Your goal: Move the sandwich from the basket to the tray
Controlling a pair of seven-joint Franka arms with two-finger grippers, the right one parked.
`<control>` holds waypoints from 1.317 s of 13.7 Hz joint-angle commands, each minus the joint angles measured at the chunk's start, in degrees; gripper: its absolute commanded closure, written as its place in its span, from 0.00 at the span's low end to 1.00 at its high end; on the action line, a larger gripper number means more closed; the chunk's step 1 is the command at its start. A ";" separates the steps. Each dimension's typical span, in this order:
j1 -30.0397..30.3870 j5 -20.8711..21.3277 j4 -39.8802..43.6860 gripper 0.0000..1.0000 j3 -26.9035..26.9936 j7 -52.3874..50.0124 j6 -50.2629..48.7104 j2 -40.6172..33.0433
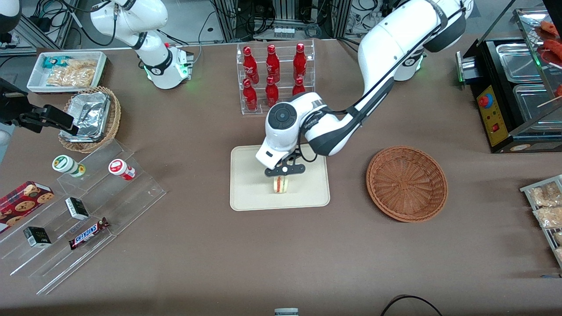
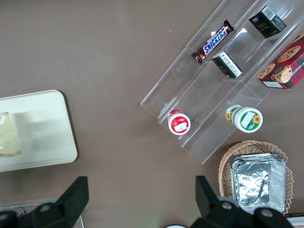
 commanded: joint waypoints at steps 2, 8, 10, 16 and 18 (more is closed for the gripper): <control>-1.23 1.28 2.68 0.90 0.86 -1.14 0.72 2.32; -1.49 1.28 2.51 0.55 1.48 -2.64 1.33 3.72; -1.49 1.45 2.42 0.15 1.48 -2.72 1.43 3.46; 1.57 0.40 1.89 0.01 1.48 -4.74 -3.04 -3.99; 2.28 0.49 1.19 0.01 1.65 -8.50 -7.25 -8.47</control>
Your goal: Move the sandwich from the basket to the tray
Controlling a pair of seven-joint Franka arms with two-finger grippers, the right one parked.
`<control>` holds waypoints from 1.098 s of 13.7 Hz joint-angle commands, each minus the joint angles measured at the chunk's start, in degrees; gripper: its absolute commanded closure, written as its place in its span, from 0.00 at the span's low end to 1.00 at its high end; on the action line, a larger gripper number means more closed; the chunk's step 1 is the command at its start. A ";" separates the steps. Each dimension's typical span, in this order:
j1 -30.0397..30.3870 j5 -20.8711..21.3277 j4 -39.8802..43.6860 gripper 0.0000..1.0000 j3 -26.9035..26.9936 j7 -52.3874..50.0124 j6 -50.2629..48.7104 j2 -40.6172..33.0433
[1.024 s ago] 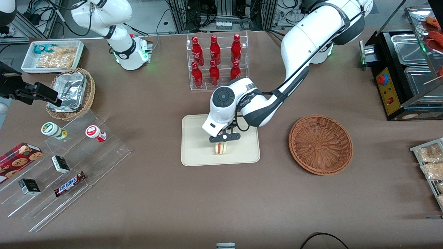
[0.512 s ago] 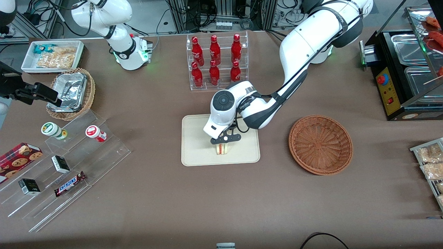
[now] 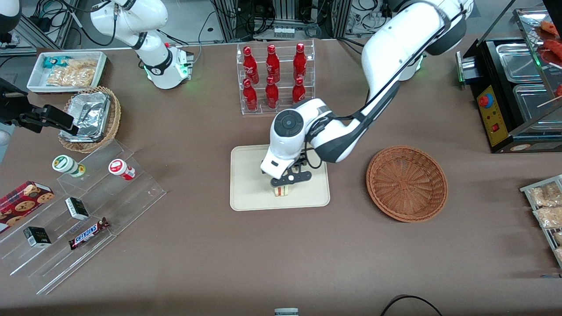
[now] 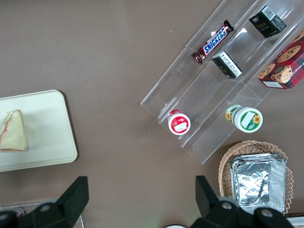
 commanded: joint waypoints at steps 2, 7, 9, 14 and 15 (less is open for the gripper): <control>4.60 0.40 -5.12 0.00 0.42 -5.01 -8.91 -12.02; 12.96 0.13 -13.91 0.00 0.33 -4.66 -17.89 -27.85; 16.22 -2.13 -14.19 0.00 0.24 -4.23 -18.68 -30.06; 23.33 -7.76 -13.75 0.01 0.42 9.80 -26.58 -35.16; 25.27 -9.52 -13.75 0.00 0.42 13.84 -27.98 -36.12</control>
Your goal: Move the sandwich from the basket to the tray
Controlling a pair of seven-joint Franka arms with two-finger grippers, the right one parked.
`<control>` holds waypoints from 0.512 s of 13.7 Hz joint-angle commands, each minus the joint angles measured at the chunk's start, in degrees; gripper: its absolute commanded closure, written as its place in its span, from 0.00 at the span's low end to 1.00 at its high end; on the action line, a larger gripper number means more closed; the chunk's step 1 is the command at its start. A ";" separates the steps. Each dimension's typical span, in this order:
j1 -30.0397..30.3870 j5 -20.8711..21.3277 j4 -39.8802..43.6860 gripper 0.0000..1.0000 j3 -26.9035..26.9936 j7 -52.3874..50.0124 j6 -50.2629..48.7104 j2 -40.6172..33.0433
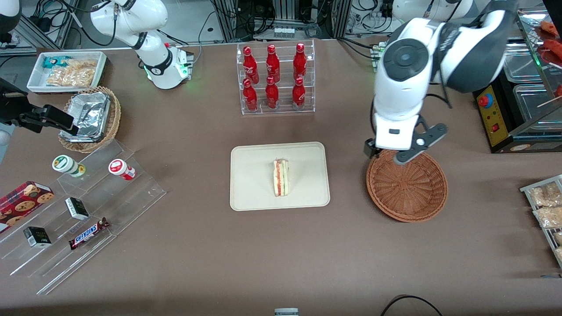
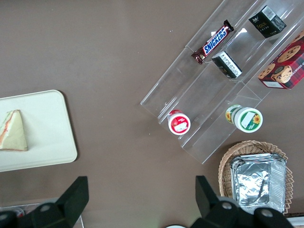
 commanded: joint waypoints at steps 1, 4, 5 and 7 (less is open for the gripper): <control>5.78 -4.79 -1.56 0.00 -0.32 10.54 -3.55 -4.61; 9.82 -7.26 -1.65 0.00 -0.14 17.59 -6.45 -7.69; 11.14 -8.14 -1.65 0.00 -0.14 21.10 -8.12 -8.39; 13.53 -10.77 -1.83 0.00 1.17 29.44 -10.58 -11.02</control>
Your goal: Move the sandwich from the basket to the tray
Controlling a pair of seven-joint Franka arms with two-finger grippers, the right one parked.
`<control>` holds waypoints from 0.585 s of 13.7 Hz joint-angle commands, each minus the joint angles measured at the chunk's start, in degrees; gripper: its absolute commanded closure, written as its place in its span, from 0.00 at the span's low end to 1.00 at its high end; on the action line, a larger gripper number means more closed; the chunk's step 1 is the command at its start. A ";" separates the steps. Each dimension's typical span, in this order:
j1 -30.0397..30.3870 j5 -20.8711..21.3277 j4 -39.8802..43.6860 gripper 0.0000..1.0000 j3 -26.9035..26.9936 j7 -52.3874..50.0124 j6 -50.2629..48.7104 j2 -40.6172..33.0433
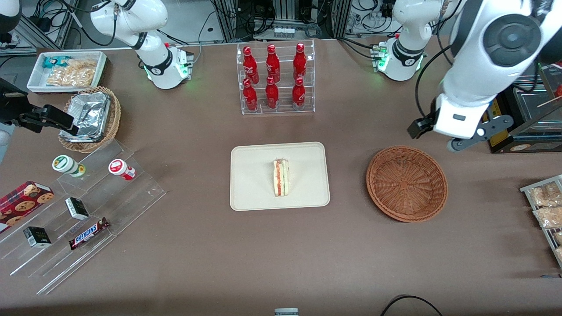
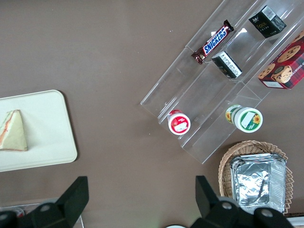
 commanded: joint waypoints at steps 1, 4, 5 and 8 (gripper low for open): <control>0.33 -3.44 -1.99 0.00 5.46 10.30 -2.90 -5.15; -7.93 -5.29 -4.01 0.00 17.61 17.95 -4.05 -8.40; -8.47 -5.30 -5.41 0.00 19.46 22.24 -4.58 -9.46; -9.44 -5.56 -5.08 0.00 23.34 32.21 -6.96 -9.48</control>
